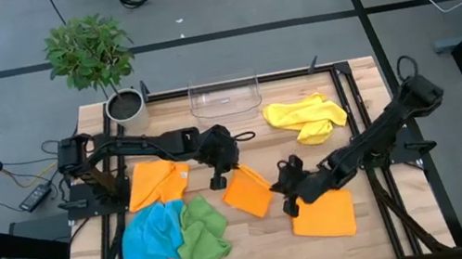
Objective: Fold microfiber towels
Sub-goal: Fold the middle orange towel on the table
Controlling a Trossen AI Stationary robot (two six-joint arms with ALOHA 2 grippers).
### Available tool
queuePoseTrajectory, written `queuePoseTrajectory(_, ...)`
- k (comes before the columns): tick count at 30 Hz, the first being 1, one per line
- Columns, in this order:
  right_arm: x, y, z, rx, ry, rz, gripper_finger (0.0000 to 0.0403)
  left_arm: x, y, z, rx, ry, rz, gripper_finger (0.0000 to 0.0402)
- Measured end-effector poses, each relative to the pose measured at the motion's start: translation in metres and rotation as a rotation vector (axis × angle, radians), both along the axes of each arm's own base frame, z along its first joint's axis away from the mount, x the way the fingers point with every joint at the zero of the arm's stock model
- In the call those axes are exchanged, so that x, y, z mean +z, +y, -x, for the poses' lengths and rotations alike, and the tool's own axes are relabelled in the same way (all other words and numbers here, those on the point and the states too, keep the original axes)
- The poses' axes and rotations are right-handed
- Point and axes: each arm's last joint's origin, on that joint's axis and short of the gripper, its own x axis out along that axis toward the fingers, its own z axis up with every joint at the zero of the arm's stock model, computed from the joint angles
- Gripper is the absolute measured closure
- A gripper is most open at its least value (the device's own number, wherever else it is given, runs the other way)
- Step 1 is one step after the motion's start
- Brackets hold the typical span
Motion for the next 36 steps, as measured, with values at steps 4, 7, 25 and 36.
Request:
queuePoseTrajectory(4, -0.003, 0.020, -0.012, 0.009, -0.003, -0.013, 0.0400, -0.002, -0.021, 0.008, -0.079, 0.080, -0.010, 0.0391)
queuePoseTrajectory(7, -0.003, 0.033, -0.022, 0.004, -0.010, -0.010, 0.0400, -0.006, -0.042, 0.013, -0.182, 0.131, -0.044, 0.0391)
queuePoseTrajectory(25, -0.003, 0.041, -0.030, -0.123, 0.114, 0.042, 0.0400, -0.009, -0.036, 0.011, -0.056, 0.153, -0.068, 0.0391)
queuePoseTrajectory(36, 0.004, 0.012, -0.023, -0.245, 0.232, -0.028, 0.0400, 0.002, -0.014, -0.003, 0.084, -0.023, -0.041, 0.0363)
